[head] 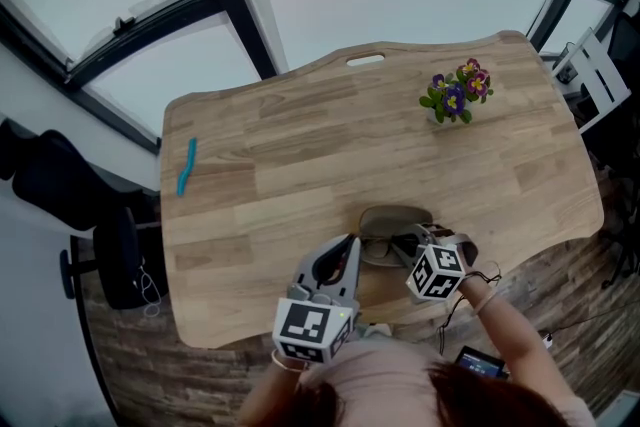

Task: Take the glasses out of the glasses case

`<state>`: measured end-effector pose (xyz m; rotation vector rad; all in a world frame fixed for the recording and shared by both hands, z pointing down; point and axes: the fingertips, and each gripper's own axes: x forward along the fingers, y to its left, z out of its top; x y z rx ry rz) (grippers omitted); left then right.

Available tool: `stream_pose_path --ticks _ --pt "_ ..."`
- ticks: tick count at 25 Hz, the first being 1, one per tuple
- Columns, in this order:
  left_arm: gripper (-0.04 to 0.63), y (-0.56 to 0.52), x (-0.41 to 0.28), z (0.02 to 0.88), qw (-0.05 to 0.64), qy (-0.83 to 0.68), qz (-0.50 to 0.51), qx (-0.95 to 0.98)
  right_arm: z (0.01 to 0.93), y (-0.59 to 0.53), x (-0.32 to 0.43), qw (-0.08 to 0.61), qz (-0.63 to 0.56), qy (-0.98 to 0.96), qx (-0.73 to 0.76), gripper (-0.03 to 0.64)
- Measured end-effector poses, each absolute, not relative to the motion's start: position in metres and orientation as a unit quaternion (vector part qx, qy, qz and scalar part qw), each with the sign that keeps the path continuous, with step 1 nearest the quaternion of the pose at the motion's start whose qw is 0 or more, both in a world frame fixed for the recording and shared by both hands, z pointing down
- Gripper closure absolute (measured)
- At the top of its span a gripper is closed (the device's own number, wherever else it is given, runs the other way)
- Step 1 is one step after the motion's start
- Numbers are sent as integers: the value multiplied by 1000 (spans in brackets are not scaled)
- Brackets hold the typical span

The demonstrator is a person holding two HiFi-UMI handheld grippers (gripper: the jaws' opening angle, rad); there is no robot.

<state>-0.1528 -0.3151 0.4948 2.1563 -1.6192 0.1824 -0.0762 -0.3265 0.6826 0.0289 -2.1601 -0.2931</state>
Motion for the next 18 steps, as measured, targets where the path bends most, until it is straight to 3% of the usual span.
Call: stream_pose_path --ticks 18 --pt "594 -308 -149 480 198 -587 64 783 635 -335 -81 411 -131 -900 68 604"
